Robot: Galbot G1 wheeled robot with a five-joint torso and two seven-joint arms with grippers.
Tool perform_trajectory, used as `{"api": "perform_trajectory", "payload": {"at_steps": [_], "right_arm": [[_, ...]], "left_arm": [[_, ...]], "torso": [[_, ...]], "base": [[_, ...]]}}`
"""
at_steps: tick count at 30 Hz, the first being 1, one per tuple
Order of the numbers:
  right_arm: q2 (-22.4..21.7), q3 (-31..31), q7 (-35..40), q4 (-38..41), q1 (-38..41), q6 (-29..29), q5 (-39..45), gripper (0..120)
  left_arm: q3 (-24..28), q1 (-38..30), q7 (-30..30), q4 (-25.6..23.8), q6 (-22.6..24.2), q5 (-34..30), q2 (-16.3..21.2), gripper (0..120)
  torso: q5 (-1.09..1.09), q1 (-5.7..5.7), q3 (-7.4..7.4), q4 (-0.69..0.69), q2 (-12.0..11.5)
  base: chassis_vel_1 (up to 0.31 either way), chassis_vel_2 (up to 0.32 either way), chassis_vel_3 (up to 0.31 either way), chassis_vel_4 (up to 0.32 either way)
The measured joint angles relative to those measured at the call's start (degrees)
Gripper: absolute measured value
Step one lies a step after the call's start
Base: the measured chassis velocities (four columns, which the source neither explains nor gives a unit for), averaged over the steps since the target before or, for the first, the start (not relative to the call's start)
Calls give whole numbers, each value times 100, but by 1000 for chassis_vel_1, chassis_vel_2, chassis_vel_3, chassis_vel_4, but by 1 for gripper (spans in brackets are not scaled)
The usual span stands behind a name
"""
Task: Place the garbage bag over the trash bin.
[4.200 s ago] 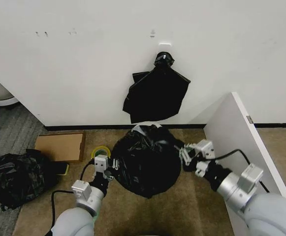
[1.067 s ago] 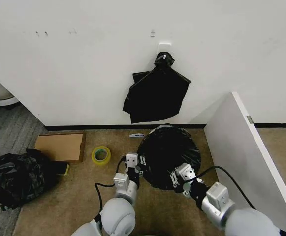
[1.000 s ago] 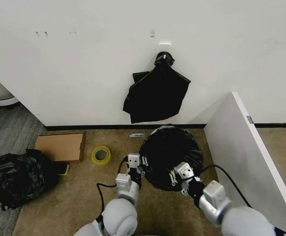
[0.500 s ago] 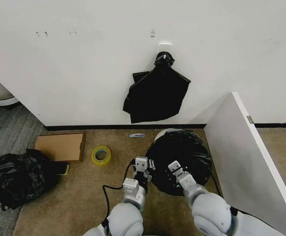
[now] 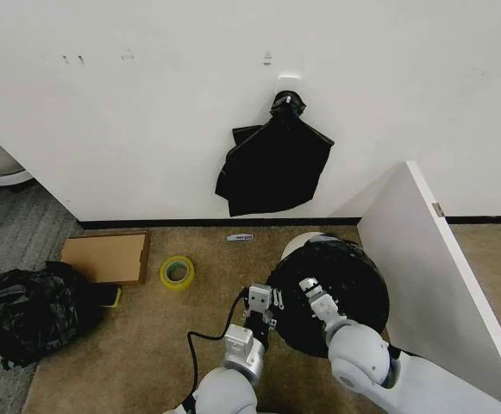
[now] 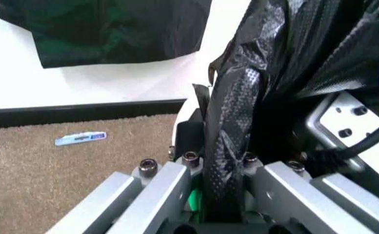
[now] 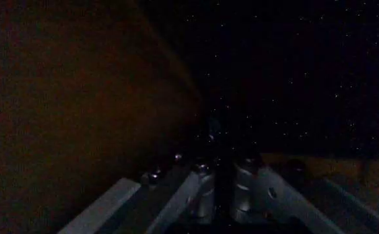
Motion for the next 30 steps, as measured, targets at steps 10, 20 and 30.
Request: {"api": "perform_trajectory", "payload": {"at_steps": [10, 20, 30], "right_arm": [[151, -238, 186, -488, 243, 7, 89, 0], [395, -456, 266, -908, 471, 13, -30, 0], [535, -591, 341, -1271, 697, 19, 119, 0]], "left_arm": [[-38, 44, 18, -125, 21, -5, 38, 0], [-44, 125, 21, -218, 46, -46, 42, 0], [-46, 229, 105, -318, 27, -40, 157, 0]], "torso": [[0, -1, -1, 0, 0], [1, -1, -1, 0, 0], [1, 0, 0, 0, 0]], "base": [[0, 0, 0, 0], [0, 0, 0, 0], [0, 0, 0, 0]]}}
